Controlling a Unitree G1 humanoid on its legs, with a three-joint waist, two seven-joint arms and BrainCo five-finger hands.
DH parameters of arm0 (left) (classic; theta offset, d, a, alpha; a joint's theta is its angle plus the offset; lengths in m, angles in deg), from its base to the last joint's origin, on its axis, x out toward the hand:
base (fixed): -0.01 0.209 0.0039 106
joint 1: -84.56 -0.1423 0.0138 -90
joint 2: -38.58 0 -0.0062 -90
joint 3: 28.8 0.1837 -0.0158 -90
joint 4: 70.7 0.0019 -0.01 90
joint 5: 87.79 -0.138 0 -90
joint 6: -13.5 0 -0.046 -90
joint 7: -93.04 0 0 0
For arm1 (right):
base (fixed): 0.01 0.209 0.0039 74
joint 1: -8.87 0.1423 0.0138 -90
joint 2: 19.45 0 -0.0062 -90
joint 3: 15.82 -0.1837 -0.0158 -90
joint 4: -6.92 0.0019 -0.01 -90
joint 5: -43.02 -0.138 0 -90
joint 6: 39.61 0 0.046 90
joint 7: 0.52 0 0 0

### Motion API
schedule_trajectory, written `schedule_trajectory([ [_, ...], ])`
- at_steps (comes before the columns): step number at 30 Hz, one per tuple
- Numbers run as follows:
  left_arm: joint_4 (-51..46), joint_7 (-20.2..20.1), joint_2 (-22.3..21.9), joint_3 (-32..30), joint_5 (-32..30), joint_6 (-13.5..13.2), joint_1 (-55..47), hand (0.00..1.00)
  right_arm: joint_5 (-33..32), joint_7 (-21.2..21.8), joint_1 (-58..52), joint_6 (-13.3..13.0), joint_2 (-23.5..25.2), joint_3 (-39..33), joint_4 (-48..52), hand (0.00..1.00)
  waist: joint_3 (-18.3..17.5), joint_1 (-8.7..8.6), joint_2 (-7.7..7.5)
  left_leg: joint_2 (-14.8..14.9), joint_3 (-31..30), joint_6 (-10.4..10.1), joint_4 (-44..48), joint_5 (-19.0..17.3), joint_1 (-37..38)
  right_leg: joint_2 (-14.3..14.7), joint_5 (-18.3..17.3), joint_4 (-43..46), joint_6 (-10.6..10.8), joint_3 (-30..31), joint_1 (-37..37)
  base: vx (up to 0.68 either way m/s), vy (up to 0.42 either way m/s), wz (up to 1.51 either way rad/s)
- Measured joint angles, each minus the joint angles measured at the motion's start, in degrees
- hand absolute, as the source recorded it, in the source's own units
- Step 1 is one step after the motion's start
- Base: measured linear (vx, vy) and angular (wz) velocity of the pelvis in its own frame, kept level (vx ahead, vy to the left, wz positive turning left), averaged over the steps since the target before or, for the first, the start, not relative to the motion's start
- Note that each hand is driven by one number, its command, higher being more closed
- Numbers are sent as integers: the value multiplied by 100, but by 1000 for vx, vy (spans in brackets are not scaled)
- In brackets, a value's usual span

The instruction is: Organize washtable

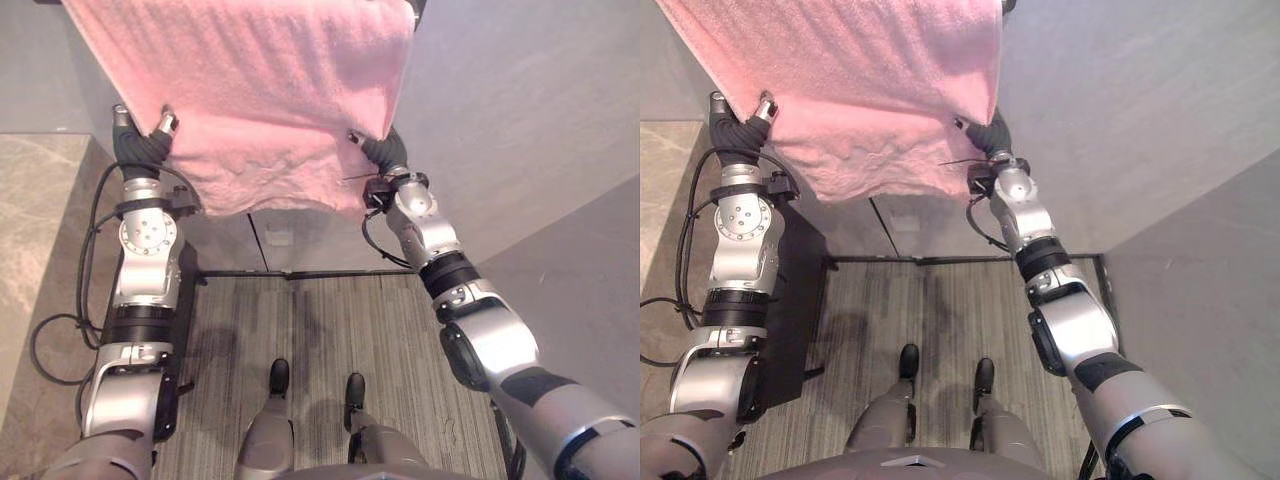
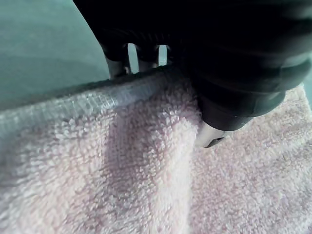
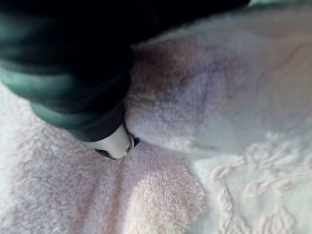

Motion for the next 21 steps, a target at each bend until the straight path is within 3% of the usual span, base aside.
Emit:
schedule_trajectory([
  [11, 18, 278, -33, -602, 441, 140, -403, 0, -10, -264, -466, 38, -380, -317, 98, 0, 25, -13, 46, 1, 9, 0, 50, 0, 0, 0, -9, -2, -12, 4, -9, 0, 0, 0],
  [14, 18, 350, -74, -774, 440, 170, -759, 0, 0, -339, -818, 41, -679, -400, 424, 0, 82, 3, 144, 3, 5, -1, 52, 0, 0, 0, -9, -4, -13, 3, -9, 0, 0, 0],
  [21, -9, 286, -270, -770, 420, 177, -992, 0, 22, -331, -943, 41, -712, -392, 561, 0, 5, 12, 355, 18, 1, 0, 55, 2, -3, 14, -7, -8, -14, 3, -13, 0, 0, 0],
])
